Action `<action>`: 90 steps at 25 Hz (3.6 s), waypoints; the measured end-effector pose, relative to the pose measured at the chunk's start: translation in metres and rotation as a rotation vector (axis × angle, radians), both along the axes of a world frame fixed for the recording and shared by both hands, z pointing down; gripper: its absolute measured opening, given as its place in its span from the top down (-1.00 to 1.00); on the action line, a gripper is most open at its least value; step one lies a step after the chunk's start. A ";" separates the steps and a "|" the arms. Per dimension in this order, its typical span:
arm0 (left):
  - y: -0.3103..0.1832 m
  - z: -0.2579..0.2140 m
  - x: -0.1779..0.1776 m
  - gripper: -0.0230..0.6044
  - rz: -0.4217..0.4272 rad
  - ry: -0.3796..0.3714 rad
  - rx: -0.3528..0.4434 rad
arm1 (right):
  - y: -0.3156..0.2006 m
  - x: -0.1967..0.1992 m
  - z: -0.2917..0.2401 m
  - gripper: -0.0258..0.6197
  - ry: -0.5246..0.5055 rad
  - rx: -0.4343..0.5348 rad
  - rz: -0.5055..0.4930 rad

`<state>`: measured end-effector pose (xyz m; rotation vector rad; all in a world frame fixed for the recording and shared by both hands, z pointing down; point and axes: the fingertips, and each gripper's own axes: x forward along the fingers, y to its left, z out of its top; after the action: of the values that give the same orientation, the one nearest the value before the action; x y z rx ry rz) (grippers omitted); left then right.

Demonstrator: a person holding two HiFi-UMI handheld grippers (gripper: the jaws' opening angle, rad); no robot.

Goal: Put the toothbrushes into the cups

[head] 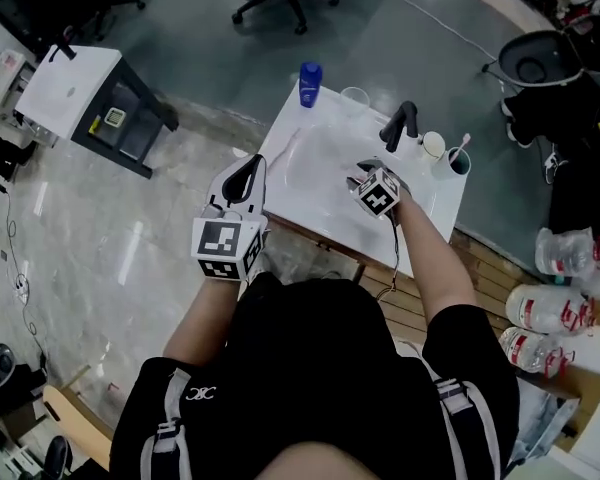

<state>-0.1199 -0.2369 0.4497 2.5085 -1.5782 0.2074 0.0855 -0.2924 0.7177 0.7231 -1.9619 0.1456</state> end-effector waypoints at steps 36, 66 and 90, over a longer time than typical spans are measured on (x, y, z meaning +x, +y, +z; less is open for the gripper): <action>-0.029 0.050 -0.005 0.88 -0.147 -0.047 -0.122 | -0.029 0.029 0.130 0.79 0.217 -0.185 -0.046; -0.014 -0.009 0.093 0.88 0.203 0.028 0.026 | 0.008 0.032 -0.172 0.80 -0.423 0.360 0.357; -0.002 -0.019 0.146 0.88 0.304 -0.004 0.051 | -0.017 0.234 -0.264 0.80 -0.712 0.781 1.046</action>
<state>0.0265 -0.2390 0.4309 2.7796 -1.2096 0.2125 0.3199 -0.3095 0.4538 2.4486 -2.0428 0.2901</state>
